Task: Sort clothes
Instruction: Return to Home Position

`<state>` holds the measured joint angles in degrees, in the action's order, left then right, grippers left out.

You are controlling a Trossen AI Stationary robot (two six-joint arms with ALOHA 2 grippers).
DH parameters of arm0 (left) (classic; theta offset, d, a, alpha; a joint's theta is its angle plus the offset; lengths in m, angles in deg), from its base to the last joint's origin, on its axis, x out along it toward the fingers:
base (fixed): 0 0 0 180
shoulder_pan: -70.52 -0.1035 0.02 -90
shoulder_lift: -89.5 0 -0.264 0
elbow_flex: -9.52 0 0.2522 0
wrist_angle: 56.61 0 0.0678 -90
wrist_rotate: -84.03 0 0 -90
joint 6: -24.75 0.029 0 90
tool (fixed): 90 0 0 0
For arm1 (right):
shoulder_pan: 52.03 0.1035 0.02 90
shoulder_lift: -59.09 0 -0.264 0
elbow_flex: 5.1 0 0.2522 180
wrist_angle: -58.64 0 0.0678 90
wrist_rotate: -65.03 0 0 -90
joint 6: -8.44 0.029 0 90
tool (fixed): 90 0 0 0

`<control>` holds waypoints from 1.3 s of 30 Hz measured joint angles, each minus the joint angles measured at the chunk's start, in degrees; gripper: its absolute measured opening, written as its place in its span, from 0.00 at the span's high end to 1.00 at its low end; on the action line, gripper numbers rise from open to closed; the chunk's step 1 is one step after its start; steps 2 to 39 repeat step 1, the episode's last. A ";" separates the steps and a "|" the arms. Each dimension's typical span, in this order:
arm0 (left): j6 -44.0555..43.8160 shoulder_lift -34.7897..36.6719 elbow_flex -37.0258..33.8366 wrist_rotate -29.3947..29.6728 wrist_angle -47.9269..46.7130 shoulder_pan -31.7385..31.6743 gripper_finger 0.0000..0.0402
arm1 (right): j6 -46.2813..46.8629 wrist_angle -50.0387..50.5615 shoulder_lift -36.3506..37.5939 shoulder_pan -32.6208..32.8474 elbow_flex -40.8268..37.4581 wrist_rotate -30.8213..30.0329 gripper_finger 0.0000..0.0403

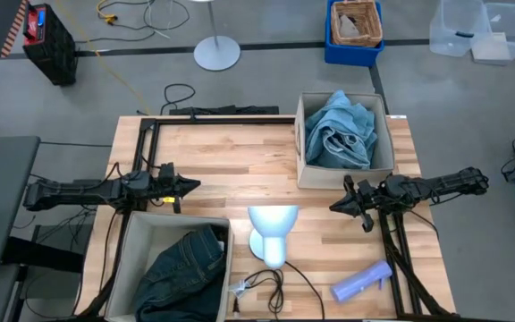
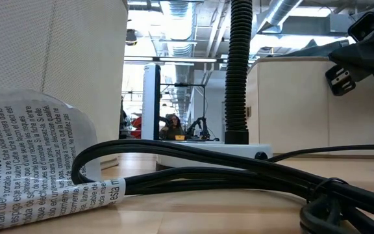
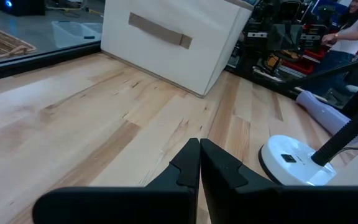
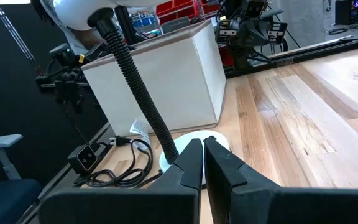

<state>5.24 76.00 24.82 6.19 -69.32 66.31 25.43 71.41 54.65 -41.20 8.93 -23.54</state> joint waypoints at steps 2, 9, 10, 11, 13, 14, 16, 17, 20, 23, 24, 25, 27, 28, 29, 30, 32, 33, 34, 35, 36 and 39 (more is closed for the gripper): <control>0.00 0.00 0.00 0.00 0.00 -0.02 0.98 | 0.00 0.00 0.00 0.00 0.00 0.00 0.92; 0.00 0.00 0.00 0.00 0.00 -0.02 0.98 | 0.00 0.00 0.00 0.00 0.00 0.00 0.92; 0.00 0.00 0.00 0.00 0.00 -0.02 0.98 | 0.00 0.00 0.00 0.00 0.00 0.00 0.92; 0.00 0.00 0.00 0.00 0.00 -0.02 0.98 | 0.00 0.00 0.00 0.00 0.00 0.00 0.92; 0.00 0.00 0.00 0.00 0.00 -0.02 0.98 | 0.00 0.00 0.00 0.00 0.00 0.00 0.92; 0.00 0.00 0.00 0.00 0.00 -0.02 0.98 | 0.00 0.00 0.00 0.00 0.00 0.00 0.92; 0.00 0.00 0.00 0.00 0.00 -0.02 0.98 | 0.00 0.00 0.00 0.00 0.00 0.00 0.92; 0.00 0.00 0.00 0.00 0.00 -0.02 0.98 | 0.00 0.00 0.00 0.00 0.00 0.00 0.92; 0.00 0.00 0.00 0.00 0.00 -0.02 0.98 | 0.00 0.00 0.00 0.00 0.00 0.00 0.92; 0.00 0.00 0.00 0.00 0.00 -0.02 0.98 | 0.00 0.00 0.00 0.00 0.00 0.00 0.92; 0.00 0.00 0.00 0.00 0.00 -0.02 0.98 | 0.00 0.00 0.00 0.00 0.00 0.00 0.92; 0.00 0.00 0.00 0.00 0.00 -0.02 0.98 | 0.00 0.00 0.00 0.00 0.00 0.00 0.92; 0.00 0.00 0.00 0.00 0.00 -0.02 0.98 | 0.00 0.00 0.00 0.00 0.00 0.00 0.92; 0.00 0.00 0.00 0.00 0.00 -0.02 0.98 | 0.00 0.00 0.00 0.00 0.00 0.00 0.92; 0.00 0.00 0.00 0.00 0.00 -0.02 0.98 | 0.00 0.00 0.00 0.00 0.00 0.00 0.92; 0.00 0.00 0.00 0.00 0.00 -0.02 0.98 | 0.00 0.00 0.00 0.00 0.00 0.00 0.92; 0.00 0.00 0.00 0.00 0.00 -0.02 0.98 | 0.00 0.00 0.00 0.00 0.00 0.00 0.92; 0.00 0.00 0.00 0.00 0.00 -0.02 0.98 | 0.00 0.00 0.00 0.00 0.00 0.00 0.92; 0.00 0.00 0.00 0.00 0.00 -0.02 0.98 | 0.00 0.00 0.00 0.00 0.00 0.00 0.92; 0.00 0.00 0.00 0.00 0.00 -0.02 0.98 | 0.00 0.00 0.00 0.00 0.00 0.00 0.92; 0.00 0.00 0.00 0.00 0.00 -0.02 0.98 | 0.00 0.00 0.00 0.00 0.00 0.00 0.92; 0.00 0.00 0.00 0.00 0.00 -0.02 0.98 | 0.00 0.00 0.00 0.00 0.00 0.00 0.92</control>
